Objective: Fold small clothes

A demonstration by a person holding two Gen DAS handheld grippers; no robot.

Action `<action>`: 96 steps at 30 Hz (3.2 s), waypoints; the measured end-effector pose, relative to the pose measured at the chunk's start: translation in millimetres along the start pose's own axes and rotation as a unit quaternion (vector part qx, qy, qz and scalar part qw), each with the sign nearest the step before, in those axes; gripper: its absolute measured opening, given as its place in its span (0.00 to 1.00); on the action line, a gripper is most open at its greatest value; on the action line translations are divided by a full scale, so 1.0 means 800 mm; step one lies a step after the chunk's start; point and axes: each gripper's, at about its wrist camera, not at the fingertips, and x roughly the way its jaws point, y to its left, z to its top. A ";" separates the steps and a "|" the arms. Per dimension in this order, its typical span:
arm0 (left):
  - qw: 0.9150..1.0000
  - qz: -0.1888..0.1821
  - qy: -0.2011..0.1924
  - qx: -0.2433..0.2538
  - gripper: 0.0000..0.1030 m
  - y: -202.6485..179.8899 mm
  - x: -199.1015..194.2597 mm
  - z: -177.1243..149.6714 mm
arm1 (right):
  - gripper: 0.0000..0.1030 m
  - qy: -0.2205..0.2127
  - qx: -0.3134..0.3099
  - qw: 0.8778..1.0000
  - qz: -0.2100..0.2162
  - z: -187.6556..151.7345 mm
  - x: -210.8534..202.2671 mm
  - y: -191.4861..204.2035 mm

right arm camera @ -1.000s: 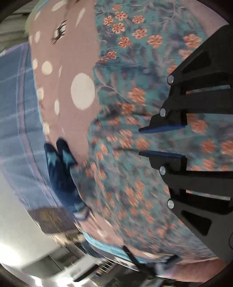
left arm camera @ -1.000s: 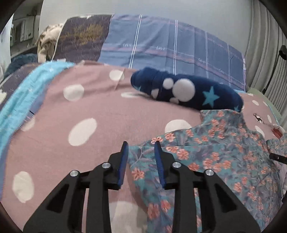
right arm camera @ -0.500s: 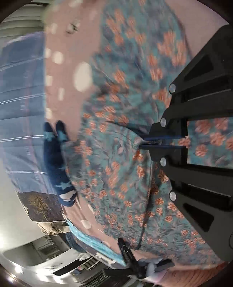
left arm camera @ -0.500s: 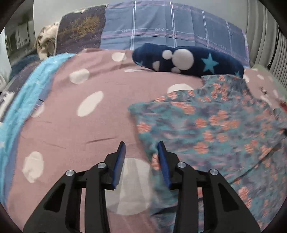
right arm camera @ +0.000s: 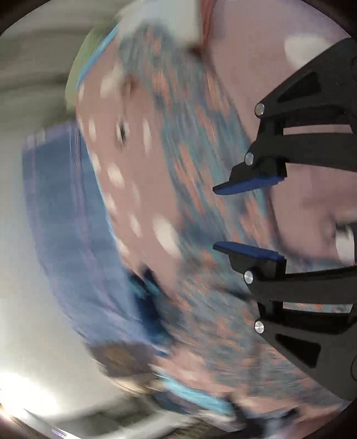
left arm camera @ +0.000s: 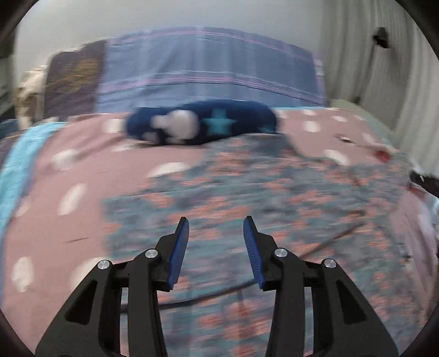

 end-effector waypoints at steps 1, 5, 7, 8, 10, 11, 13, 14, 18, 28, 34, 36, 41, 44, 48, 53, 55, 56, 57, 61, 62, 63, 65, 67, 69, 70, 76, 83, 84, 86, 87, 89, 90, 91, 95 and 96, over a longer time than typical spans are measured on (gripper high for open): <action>1.000 -0.013 0.010 0.002 0.41 -0.012 0.015 -0.001 | 0.35 -0.013 0.044 0.999 -0.013 0.016 -0.013 -0.038; 0.996 -0.017 0.088 0.016 0.42 -0.044 0.093 -0.026 | 0.35 -0.042 0.152 0.985 -0.064 0.057 -0.031 -0.152; 0.997 -0.003 0.075 0.031 0.42 -0.052 0.093 -0.027 | 0.38 -0.044 0.205 0.975 -0.079 0.069 -0.027 -0.206; 0.997 -0.004 0.077 0.030 0.42 -0.053 0.092 -0.026 | 0.43 -0.041 0.228 0.970 -0.072 0.071 -0.024 -0.226; 0.997 -0.016 0.075 0.017 0.42 -0.047 0.091 -0.028 | 0.50 -0.033 0.274 0.960 -0.043 0.072 -0.008 -0.256; 0.997 -0.023 0.075 0.010 0.42 -0.043 0.090 -0.027 | 0.51 -0.027 0.284 0.958 -0.032 0.074 0.002 -0.262; 0.997 -0.030 0.075 0.002 0.43 -0.039 0.090 -0.030 | 0.51 -0.019 0.286 0.957 -0.041 0.078 0.021 -0.267; 0.997 -0.030 0.075 0.002 0.44 -0.039 0.091 -0.031 | 0.48 -0.020 0.289 0.956 -0.051 0.079 0.028 -0.267; 0.997 -0.018 0.073 0.012 0.45 -0.045 0.093 -0.030 | 0.03 -0.062 0.286 0.954 -0.069 0.087 0.033 -0.248; 0.997 -0.034 0.068 -0.005 0.46 -0.036 0.091 -0.028 | 0.03 -0.015 0.015 0.976 0.216 0.073 0.069 0.112; 0.988 -0.118 0.053 -0.090 0.46 0.003 0.083 -0.030 | 0.03 0.125 -0.117 0.955 0.241 -0.062 0.152 0.262; 0.982 -0.141 0.053 -0.110 0.46 0.010 0.079 -0.030 | 0.03 0.154 -0.131 0.952 0.230 -0.094 0.170 0.268; 0.961 -0.228 0.071 -0.136 0.46 -0.013 0.074 -0.018 | 0.03 0.158 -0.140 0.950 0.229 -0.117 0.165 0.261; 0.950 -0.250 0.085 -0.165 0.49 -0.029 0.083 -0.002 | 0.04 0.141 -0.160 0.951 0.222 -0.120 0.148 0.262; 0.951 -0.225 0.109 -0.182 0.60 -0.044 0.108 0.018 | 0.04 0.128 -0.184 0.951 0.215 -0.121 0.140 0.272; 0.950 -0.194 0.159 -0.184 0.56 -0.070 0.147 0.026 | 0.06 0.118 -0.205 0.947 0.217 -0.125 0.140 0.284; 0.954 -0.192 0.159 -0.165 0.09 -0.084 0.152 0.031 | 0.08 0.115 -0.219 0.943 0.221 -0.127 0.138 0.290; 0.953 -0.199 0.163 -0.162 0.05 -0.089 0.155 0.034 | 0.12 0.114 -0.224 0.942 0.221 -0.128 0.137 0.292; 0.954 -0.200 0.159 -0.156 0.05 -0.095 0.152 0.037 | 0.15 0.113 -0.231 0.941 0.223 -0.128 0.133 0.293; 0.974 -0.191 0.095 -0.079 0.05 -0.126 0.108 0.073 | 0.24 0.107 -0.224 0.939 0.240 -0.120 0.115 0.276; 0.976 -0.190 0.078 -0.070 0.05 -0.130 0.094 0.085 | 0.24 0.109 -0.213 0.939 0.248 -0.116 0.109 0.264; 0.978 -0.189 0.062 -0.065 0.05 -0.130 0.081 0.095 | 0.24 0.112 -0.207 0.939 0.249 -0.114 0.106 0.255; 0.980 -0.190 0.032 -0.058 0.05 -0.124 0.051 0.117 | 0.24 0.117 -0.193 0.946 0.234 -0.111 0.104 0.231; 0.980 -0.189 0.009 -0.055 0.05 -0.114 0.023 0.135 | 0.24 0.124 -0.179 0.957 0.192 -0.112 0.109 0.205; 0.982 -0.179 -0.009 -0.051 0.05 -0.107 0.000 0.150 | 0.27 0.137 -0.148 0.967 0.153 -0.114 0.119 0.179; 0.983 -0.175 -0.014 -0.051 0.05 -0.101 -0.008 0.154 | 0.23 0.146 -0.127 0.970 0.148 -0.115 0.124 0.166; 0.988 -0.141 -0.019 -0.065 0.05 -0.060 -0.036 0.159 | 0.25 0.142 -0.101 0.972 0.159 -0.113 0.122 0.156; 0.990 -0.126 0.000 -0.064 0.05 -0.043 -0.027 0.136 | 0.23 0.119 -0.136 0.964 0.196 -0.111 0.108 0.195; 0.990 -0.124 -0.001 -0.066 0.05 -0.042 -0.027 0.136 | 0.22 0.122 -0.147 0.967 0.169 -0.112 0.118 0.201; 0.991 -0.117 -0.009 -0.063 0.05 -0.038 -0.032 0.134 | 0.06 0.133 -0.149 0.974 0.108 -0.111 0.133 0.197; 0.992 -0.109 -0.015 -0.060 0.05 -0.032 -0.037 0.132 | 0.04 0.144 -0.132 0.976 0.097 -0.111 0.141 0.190; 0.994 -0.093 -0.021 -0.061 0.05 -0.018 -0.043 0.127 | 0.03 0.148 -0.110 0.977 0.110 -0.110 0.143 0.179; 0.994 -0.083 -0.021 -0.066 0.05 -0.007 -0.045 0.122 | 0.03 0.149 -0.109 0.976 0.114 -0.111 0.142 0.177; 0.994 -0.074 -0.018 -0.078 0.05 0.011 -0.045 0.115 | 0.03 0.148 -0.110 0.976 0.114 -0.113 0.141 0.176; 0.993 -0.041 0.004 -0.109 0.05 0.064 -0.031 0.079 | 0.05 0.148 -0.116 0.975 0.115 -0.115 0.141 0.176; 0.993 -0.030 0.010 -0.111 0.05 0.074 -0.026 0.070 | 0.05 0.149 -0.116 0.975 0.116 -0.116 0.142 0.175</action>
